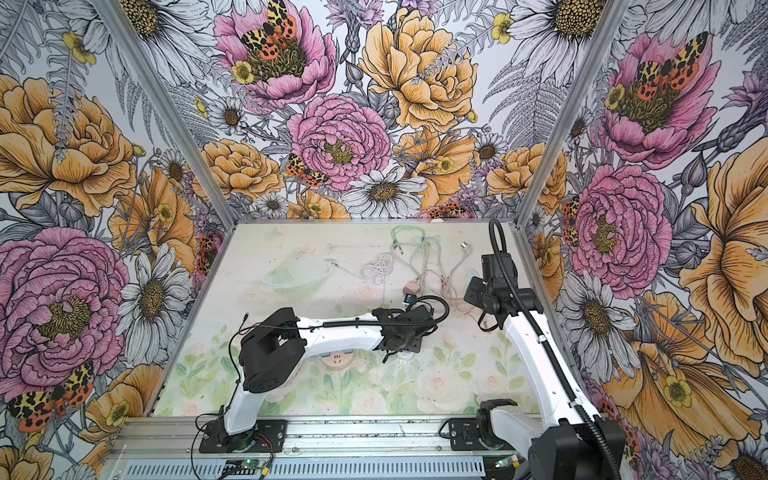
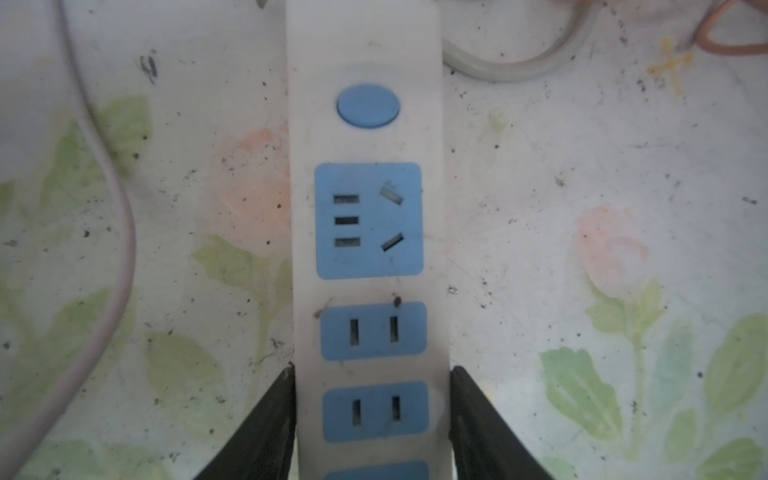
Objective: Insert the plug
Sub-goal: 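Carry pale green charger toward white power strip with right gripper while left gripper withdraws, then position green charger over power strip with right gripper while left gripper moves over peach socket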
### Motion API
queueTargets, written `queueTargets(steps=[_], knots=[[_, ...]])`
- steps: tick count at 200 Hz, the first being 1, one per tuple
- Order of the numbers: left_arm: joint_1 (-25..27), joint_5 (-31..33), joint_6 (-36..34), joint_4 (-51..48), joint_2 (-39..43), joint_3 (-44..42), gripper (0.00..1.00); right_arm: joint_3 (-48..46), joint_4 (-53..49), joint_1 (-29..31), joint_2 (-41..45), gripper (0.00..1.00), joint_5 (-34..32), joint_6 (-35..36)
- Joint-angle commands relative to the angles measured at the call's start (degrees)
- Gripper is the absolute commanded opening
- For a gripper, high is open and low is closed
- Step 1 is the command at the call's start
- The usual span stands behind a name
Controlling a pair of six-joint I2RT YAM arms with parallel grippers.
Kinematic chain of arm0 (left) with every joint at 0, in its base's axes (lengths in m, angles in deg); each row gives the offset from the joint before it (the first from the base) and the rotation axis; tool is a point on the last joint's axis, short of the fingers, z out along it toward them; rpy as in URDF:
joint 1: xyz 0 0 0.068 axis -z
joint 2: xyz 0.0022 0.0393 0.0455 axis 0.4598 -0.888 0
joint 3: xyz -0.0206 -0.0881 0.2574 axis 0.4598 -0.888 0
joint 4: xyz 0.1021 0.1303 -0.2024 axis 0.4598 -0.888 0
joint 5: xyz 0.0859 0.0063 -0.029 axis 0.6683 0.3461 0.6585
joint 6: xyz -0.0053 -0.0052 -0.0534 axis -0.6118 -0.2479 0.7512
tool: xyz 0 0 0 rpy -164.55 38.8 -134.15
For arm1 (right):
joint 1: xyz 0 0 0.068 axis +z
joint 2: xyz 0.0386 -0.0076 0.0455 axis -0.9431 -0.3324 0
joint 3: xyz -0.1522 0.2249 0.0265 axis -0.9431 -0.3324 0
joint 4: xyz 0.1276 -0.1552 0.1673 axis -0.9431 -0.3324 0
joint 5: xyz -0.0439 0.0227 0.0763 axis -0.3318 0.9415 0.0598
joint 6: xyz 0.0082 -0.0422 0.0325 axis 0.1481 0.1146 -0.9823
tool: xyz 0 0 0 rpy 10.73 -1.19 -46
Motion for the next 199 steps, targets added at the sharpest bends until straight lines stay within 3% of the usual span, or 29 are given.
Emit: queueTargets(steps=[1, 56, 115, 199], knots=[[0.9, -0.4, -1.7, -5.5, -2.4, 1.0, 0.58, -0.8, 2.3, 2.0, -0.2, 0.00, 1.5, -1.9], [0.0, 3.1, -4.5, -5.7, 9.4, -1.5, 0.65, -2.0, 2.3, 4.6, 1.1, 0.00, 1.2, -4.0], [-2.9, 5.9, -7.2, -5.7, 27.1, -9.8, 0.66, -2.9, 2.4, 15.2, 0.8, 0.00, -2.0, -11.3], [-18.4, 6.4, -8.5, -5.6, 41.2, -21.2, 0.65, -4.9, 2.3, 40.6, -0.4, 0.00, -18.7, -33.0]])
